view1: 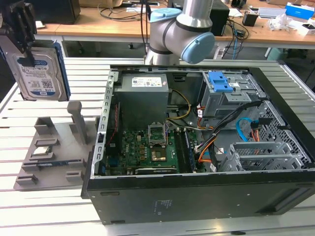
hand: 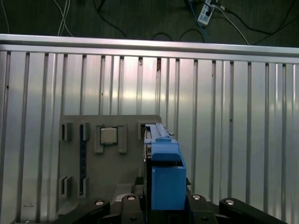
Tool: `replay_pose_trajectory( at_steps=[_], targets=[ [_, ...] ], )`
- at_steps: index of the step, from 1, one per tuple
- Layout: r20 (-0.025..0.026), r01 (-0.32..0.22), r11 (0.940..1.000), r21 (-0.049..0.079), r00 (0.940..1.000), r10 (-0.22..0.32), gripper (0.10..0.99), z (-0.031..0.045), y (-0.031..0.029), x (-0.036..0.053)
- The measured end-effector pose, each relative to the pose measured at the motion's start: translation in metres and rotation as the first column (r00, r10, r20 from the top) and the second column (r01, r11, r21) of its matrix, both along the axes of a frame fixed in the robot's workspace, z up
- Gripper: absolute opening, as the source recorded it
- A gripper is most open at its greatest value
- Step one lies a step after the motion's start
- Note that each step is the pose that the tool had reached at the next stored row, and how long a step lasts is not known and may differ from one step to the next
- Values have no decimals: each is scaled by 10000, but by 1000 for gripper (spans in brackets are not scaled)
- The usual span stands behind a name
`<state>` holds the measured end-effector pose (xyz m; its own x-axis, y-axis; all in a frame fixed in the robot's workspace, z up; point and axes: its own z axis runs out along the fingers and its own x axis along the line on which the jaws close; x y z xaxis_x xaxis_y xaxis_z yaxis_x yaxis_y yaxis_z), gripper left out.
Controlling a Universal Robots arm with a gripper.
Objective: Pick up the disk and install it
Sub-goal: 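Pick up the disk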
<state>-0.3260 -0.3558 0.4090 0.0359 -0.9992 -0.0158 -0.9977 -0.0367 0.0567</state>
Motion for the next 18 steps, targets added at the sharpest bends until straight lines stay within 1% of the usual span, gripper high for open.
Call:
replay_pose_trajectory(
  at_steps=[1,12,14,16,18],
  targets=[
    [-6,0,10000,-1,10000,0,365,35,3,3],
    [-46,0,10000,-1,10000,0,365,278,18,21],
    [-50,-1,10000,0,10000,1,365,312,20,23],
    [-56,0,10000,0,10000,0,365,368,24,25],
    [-61,-1,10000,-1,10000,1,365,400,27,27]
  ],
)
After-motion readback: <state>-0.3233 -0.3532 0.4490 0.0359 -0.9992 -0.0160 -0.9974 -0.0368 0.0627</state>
